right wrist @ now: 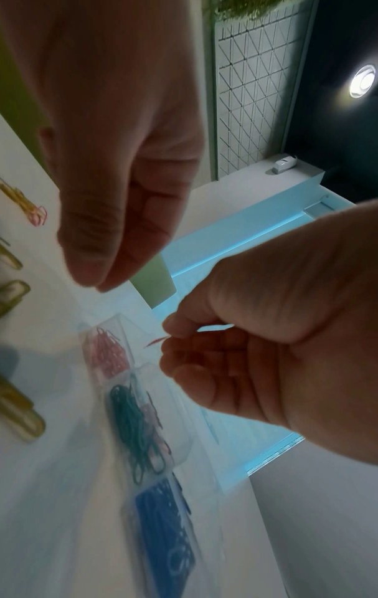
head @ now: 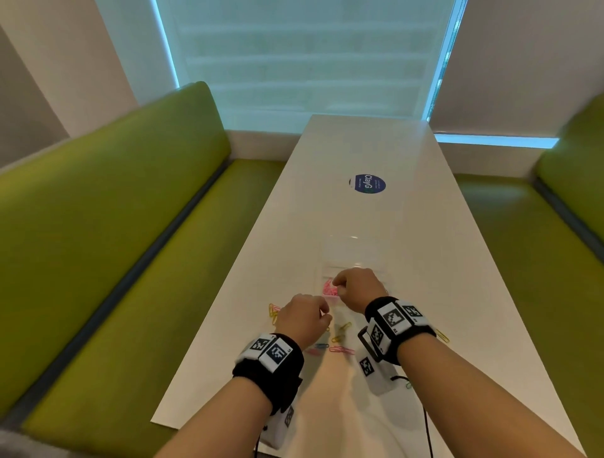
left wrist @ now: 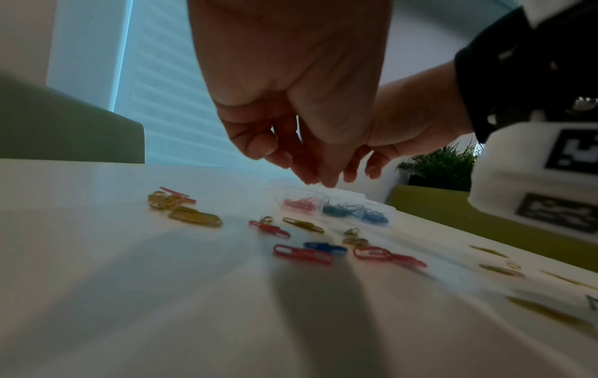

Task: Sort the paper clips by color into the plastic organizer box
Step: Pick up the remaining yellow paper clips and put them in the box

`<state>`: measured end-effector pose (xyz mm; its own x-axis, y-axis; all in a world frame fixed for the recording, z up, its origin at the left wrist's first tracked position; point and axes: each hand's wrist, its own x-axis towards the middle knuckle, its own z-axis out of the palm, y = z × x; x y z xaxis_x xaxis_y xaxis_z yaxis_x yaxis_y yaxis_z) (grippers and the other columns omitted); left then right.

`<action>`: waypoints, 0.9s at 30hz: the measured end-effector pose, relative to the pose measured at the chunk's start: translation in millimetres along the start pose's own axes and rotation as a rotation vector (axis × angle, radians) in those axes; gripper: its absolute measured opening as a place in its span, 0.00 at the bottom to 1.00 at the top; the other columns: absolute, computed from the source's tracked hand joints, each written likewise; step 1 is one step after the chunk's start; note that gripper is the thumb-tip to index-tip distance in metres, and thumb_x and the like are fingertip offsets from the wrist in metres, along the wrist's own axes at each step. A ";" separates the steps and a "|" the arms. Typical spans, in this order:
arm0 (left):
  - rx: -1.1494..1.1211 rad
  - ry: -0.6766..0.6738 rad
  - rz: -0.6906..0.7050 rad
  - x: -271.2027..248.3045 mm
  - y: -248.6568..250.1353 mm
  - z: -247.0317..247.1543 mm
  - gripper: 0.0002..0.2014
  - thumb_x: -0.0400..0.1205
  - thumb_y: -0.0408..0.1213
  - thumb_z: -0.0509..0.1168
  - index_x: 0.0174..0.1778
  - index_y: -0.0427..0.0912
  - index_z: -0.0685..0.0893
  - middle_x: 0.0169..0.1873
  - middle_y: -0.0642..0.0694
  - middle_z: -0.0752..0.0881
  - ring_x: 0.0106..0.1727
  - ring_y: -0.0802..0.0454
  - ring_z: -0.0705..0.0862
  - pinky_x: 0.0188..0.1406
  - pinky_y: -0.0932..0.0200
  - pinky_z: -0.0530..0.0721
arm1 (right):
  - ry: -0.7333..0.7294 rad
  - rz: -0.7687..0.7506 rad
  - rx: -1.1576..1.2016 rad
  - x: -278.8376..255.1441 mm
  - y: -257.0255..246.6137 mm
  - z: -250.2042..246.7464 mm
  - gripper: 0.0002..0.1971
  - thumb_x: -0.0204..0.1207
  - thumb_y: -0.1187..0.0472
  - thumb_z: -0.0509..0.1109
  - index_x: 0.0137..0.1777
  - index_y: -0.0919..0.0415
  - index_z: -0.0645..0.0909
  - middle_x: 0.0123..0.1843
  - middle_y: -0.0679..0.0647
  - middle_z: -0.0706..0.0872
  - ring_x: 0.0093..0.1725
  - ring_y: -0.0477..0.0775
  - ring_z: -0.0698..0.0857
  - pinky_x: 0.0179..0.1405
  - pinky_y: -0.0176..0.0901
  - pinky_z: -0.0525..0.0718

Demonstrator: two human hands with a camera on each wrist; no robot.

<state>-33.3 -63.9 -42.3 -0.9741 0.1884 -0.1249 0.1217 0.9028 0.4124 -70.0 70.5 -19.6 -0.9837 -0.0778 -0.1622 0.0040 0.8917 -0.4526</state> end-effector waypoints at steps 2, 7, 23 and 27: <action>-0.014 -0.031 0.018 -0.2 0.4 4.2 0.14 0.82 0.45 0.63 0.61 0.48 0.84 0.58 0.46 0.84 0.63 0.49 0.80 0.61 0.53 0.79 | 0.006 0.004 0.012 -2.4 1.9 -0.3 0.15 0.79 0.65 0.62 0.61 0.56 0.85 0.64 0.52 0.85 0.62 0.52 0.83 0.63 0.43 0.81; 0.004 -0.108 0.080 -1.2 9.5 11.0 0.13 0.79 0.44 0.66 0.58 0.48 0.85 0.56 0.47 0.85 0.59 0.50 0.82 0.56 0.56 0.80 | 0.044 -0.005 0.027 -14.8 13.4 -7.2 0.14 0.79 0.66 0.62 0.58 0.56 0.86 0.62 0.51 0.86 0.61 0.51 0.83 0.63 0.43 0.81; 0.147 -0.293 0.089 -5.8 33.6 28.3 0.10 0.77 0.41 0.71 0.52 0.44 0.89 0.54 0.45 0.88 0.56 0.47 0.86 0.58 0.53 0.85 | 0.111 0.188 0.037 -69.5 91.4 -22.0 0.11 0.77 0.61 0.66 0.56 0.56 0.86 0.59 0.52 0.87 0.59 0.51 0.84 0.63 0.44 0.81; 0.199 -0.306 0.080 -8.2 35.6 30.0 0.13 0.79 0.44 0.69 0.55 0.43 0.88 0.57 0.43 0.87 0.58 0.45 0.85 0.59 0.53 0.84 | 0.115 0.235 0.032 -84.0 110.8 -21.9 0.11 0.77 0.61 0.66 0.57 0.56 0.86 0.59 0.51 0.87 0.59 0.51 0.84 0.62 0.43 0.82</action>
<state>-15.3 -21.7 -53.6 -0.8614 0.3416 -0.3760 0.2596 0.9322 0.2521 9.2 185.5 -36.9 -0.9691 0.1825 -0.1657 0.2384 0.8646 -0.4424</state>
